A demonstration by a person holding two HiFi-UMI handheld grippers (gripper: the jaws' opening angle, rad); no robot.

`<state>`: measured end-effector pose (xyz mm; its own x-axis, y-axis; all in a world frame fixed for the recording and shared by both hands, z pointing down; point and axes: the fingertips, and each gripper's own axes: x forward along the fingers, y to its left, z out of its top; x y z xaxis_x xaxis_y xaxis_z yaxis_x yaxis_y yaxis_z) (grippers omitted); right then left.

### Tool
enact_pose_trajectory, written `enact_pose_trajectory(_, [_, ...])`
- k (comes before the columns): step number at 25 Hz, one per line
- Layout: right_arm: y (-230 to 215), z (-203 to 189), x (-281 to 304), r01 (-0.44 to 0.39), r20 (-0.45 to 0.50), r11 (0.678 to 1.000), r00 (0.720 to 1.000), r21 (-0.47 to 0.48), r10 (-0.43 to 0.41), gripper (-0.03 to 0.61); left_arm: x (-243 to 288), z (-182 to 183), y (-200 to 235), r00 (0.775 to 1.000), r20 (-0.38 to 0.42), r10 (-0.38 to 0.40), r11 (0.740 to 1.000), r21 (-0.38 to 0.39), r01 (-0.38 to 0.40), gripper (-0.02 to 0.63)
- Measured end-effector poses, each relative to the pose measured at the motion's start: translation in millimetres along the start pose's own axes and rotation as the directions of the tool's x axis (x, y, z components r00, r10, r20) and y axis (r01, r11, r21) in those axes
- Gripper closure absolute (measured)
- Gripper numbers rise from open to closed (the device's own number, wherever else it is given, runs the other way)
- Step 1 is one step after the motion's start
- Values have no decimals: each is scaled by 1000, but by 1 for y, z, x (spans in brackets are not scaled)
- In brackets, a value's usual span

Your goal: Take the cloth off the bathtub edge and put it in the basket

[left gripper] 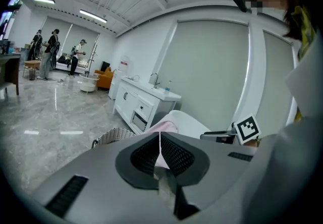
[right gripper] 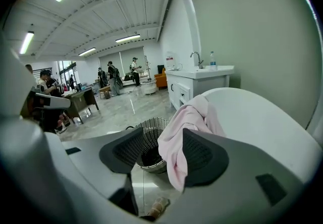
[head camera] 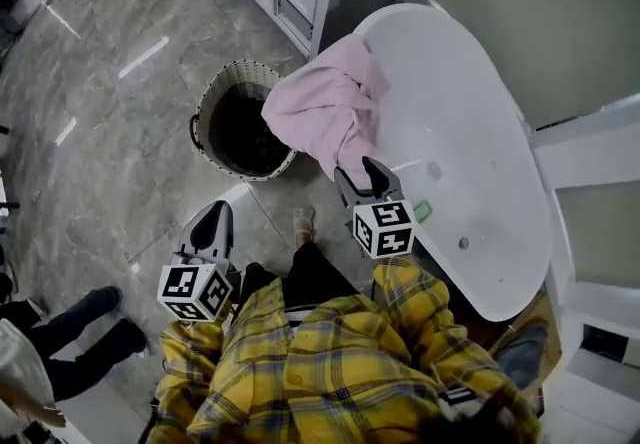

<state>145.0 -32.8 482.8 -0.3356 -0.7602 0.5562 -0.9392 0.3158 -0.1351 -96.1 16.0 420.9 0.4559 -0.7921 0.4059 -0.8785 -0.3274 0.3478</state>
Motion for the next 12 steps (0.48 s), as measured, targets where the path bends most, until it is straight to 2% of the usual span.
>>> enact_pose_trajectory(7, [-50,16,70,-7,-43,1000,999,-8,6,344,65,1,7,997,-75,20,1000,-8,-21,591])
enact_pose_trajectory(12, [-70,23,110,-12,-68,1000,998,2,12,341,113,8,3,995,-101,1,1000,2,-1,591])
